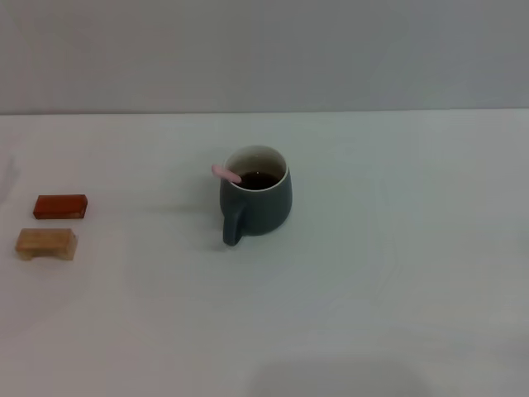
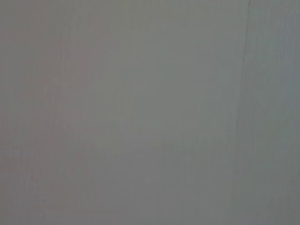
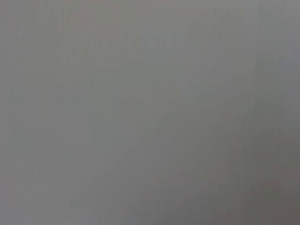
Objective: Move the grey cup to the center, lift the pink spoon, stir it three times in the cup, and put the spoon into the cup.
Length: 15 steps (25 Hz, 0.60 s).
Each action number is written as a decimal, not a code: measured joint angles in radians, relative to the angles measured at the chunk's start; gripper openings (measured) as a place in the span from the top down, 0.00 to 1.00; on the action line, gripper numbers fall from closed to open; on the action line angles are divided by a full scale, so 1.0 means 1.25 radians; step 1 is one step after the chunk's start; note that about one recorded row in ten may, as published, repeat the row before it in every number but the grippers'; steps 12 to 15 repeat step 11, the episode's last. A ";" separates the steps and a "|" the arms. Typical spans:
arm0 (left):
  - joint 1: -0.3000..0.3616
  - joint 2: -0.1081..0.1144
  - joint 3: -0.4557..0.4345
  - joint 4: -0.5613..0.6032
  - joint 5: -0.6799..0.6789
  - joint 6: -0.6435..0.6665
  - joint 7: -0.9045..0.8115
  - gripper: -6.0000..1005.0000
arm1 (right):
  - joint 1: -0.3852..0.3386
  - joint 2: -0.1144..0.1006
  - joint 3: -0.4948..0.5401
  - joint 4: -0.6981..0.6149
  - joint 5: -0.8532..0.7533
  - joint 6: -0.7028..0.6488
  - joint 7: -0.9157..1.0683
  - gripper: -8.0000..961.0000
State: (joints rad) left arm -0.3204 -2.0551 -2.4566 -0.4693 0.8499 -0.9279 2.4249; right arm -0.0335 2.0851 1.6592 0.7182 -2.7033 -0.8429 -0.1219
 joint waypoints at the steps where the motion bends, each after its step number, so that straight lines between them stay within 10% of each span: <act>1: 0.001 0.001 -0.001 0.000 0.000 0.004 0.000 0.26 | 0.001 0.000 -0.003 -0.006 0.000 -0.012 0.000 0.49; 15: 0.020 0.003 -0.007 -0.017 0.004 0.008 0.007 0.14 | 0.032 -0.002 -0.020 -0.060 0.000 -0.097 0.001 0.35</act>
